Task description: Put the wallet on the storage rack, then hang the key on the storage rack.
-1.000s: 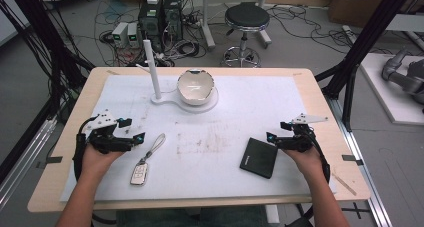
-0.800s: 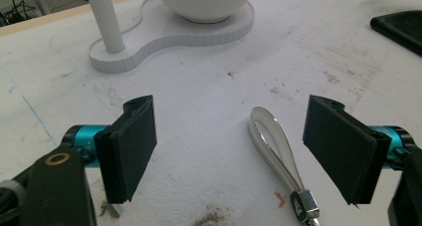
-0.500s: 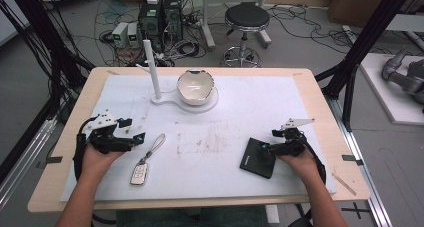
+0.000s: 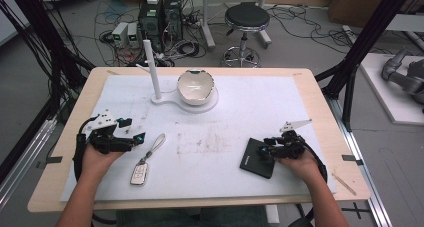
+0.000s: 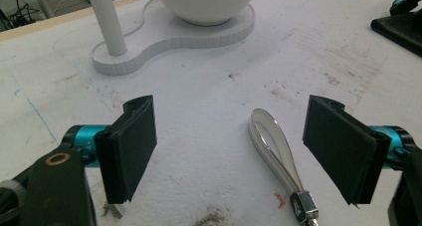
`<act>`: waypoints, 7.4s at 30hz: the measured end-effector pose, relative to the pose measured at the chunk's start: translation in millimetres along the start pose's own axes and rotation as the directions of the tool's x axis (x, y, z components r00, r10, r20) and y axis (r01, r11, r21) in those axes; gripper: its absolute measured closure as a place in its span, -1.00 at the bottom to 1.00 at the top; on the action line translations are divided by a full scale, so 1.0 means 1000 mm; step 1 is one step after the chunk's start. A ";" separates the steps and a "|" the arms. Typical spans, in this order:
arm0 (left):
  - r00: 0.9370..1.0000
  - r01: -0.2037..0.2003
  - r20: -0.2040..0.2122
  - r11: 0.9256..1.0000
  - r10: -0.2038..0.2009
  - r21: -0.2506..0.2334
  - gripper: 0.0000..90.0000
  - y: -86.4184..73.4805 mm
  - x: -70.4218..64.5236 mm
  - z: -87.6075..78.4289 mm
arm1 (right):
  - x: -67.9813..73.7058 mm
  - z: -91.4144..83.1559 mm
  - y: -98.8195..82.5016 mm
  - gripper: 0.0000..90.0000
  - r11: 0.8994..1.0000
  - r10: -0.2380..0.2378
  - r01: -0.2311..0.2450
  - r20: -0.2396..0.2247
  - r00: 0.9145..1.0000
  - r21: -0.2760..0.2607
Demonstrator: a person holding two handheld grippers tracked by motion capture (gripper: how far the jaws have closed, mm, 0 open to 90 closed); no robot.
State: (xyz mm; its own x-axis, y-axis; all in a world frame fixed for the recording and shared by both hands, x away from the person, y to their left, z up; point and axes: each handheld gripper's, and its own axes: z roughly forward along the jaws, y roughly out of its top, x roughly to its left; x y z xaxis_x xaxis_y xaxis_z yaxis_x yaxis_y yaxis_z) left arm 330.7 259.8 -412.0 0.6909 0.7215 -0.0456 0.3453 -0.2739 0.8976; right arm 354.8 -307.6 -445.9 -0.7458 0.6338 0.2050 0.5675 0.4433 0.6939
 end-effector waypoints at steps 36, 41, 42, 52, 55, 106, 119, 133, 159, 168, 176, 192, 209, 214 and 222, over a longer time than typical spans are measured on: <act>1.000 0.006 -0.030 1.000 -0.007 -0.030 -0.52 0.002 0.001 -0.006 | 0.018 -0.023 0.025 0.87 0.982 -0.065 0.067 0.015 0.998 -0.176; 1.000 0.009 -0.027 0.999 -0.010 -0.031 -0.52 0.002 0.000 -0.005 | 0.022 -0.029 0.034 0.87 0.974 -0.072 0.080 0.042 0.996 -0.214; 1.000 0.008 -0.024 0.999 -0.009 -0.032 -0.52 0.002 0.000 -0.006 | 0.023 -0.030 0.036 0.87 0.973 -0.070 0.078 0.044 0.997 -0.218; 1.000 0.009 -0.026 0.999 -0.010 -0.043 -0.52 0.003 0.000 -0.008 | 0.031 -0.038 0.073 0.87 0.956 -0.097 0.110 0.063 0.993 -0.273; 0.999 0.013 -0.029 0.999 -0.014 -0.048 -0.52 0.003 0.001 -0.009 | 0.037 -0.038 0.094 0.87 0.949 -0.129 0.144 0.072 0.989 -0.281; 0.999 0.025 -0.039 0.998 -0.028 -0.057 -0.52 0.002 0.008 -0.013 | 0.044 0.060 0.279 0.87 0.912 -0.155 0.201 0.154 0.976 -0.357; 0.999 0.030 -0.041 0.998 -0.032 -0.050 -0.52 -0.001 0.010 -0.013 | 0.024 0.095 0.277 0.87 0.927 -0.097 0.151 0.171 0.980 -0.344; 0.999 0.030 -0.039 0.998 -0.032 -0.050 -0.52 -0.001 0.009 -0.013 | 0.028 0.112 0.272 0.86 0.930 -0.146 0.224 0.268 0.952 -0.291; 1.000 0.013 -0.017 0.999 -0.014 -0.047 -0.52 0.003 0.002 -0.009 | 0.036 0.084 0.258 -0.30 0.977 -0.117 0.161 0.281 0.952 -0.137; 1.000 0.011 -0.012 0.999 -0.012 -0.049 -0.52 0.004 0.000 -0.009 | 0.042 0.044 0.246 -0.40 0.982 -0.098 0.136 0.267 0.959 -0.128; 1.000 0.004 -0.006 0.999 -0.005 -0.044 -0.52 0.004 -0.002 -0.007 | 0.036 0.010 0.200 -0.38 0.970 -0.077 0.143 0.308 0.948 -0.197; 1.000 0.001 0.007 1.000 -0.001 -0.025 -0.52 0.001 -0.005 -0.003 | 0.012 -0.037 0.120 -0.48 0.954 0.004 0.089 0.309 0.951 -0.287; 0.999 -0.012 0.030 1.000 0.012 -0.015 -0.52 0.003 -0.007 0.002 | 0.009 -0.025 0.042 -0.55 0.951 0.111 -0.021 0.276 0.955 -0.310; 0.999 -0.017 0.034 1.000 0.017 -0.016 -0.52 0.004 -0.009 0.003 | 0.006 -0.022 0.039 -0.55 0.953 0.118 -0.027 0.289 0.950 -0.300; 0.999 -0.034 0.039 0.999 0.034 -0.002 -0.52 0.003 -0.012 0.004 | 0.006 -0.022 0.040 -0.55 0.951 0.114 -0.020 0.289 0.951 -0.309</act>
State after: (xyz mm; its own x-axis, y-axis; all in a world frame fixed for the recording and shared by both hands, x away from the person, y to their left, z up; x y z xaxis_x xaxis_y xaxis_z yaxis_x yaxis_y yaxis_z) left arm 326.1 247.1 -410.6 0.7263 0.6866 -0.0324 0.3204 -0.2965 0.8997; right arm 365.0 -299.8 -401.6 -0.5439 0.8358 0.0745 0.4469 0.2134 0.8688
